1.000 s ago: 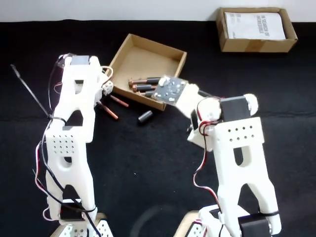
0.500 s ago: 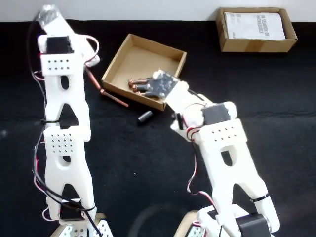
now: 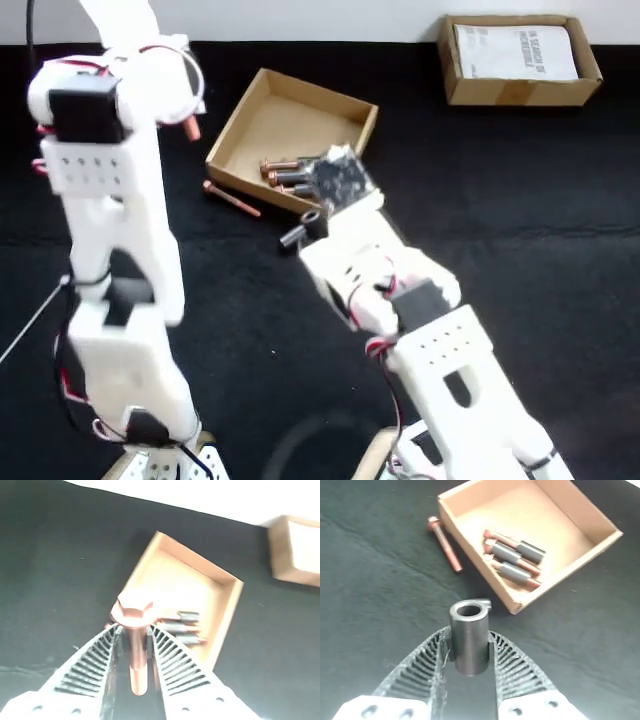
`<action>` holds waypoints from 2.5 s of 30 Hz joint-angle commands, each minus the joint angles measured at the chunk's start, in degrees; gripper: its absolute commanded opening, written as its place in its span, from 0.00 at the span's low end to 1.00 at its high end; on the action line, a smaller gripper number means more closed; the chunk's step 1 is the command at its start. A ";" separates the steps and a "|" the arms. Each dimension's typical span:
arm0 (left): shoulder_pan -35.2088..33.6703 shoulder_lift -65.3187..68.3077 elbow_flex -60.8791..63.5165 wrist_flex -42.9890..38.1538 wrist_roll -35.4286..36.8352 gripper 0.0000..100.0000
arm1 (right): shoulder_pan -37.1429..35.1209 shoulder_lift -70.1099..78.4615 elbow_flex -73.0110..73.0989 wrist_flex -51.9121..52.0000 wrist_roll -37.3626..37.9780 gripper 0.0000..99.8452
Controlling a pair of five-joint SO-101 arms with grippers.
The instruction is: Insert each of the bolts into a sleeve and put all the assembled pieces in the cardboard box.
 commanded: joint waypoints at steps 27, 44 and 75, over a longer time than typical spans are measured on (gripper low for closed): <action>22.20 -47.25 70.81 -36.13 -0.18 0.01 | -0.92 -5.76 3.12 -5.49 -0.88 0.01; 21.23 -47.52 75.12 -40.18 9.58 0.01 | -0.84 -5.76 2.95 -10.15 -5.19 0.01; 19.56 -47.69 88.04 -48.09 10.02 0.01 | 0.13 -5.76 1.19 -9.98 -4.92 0.01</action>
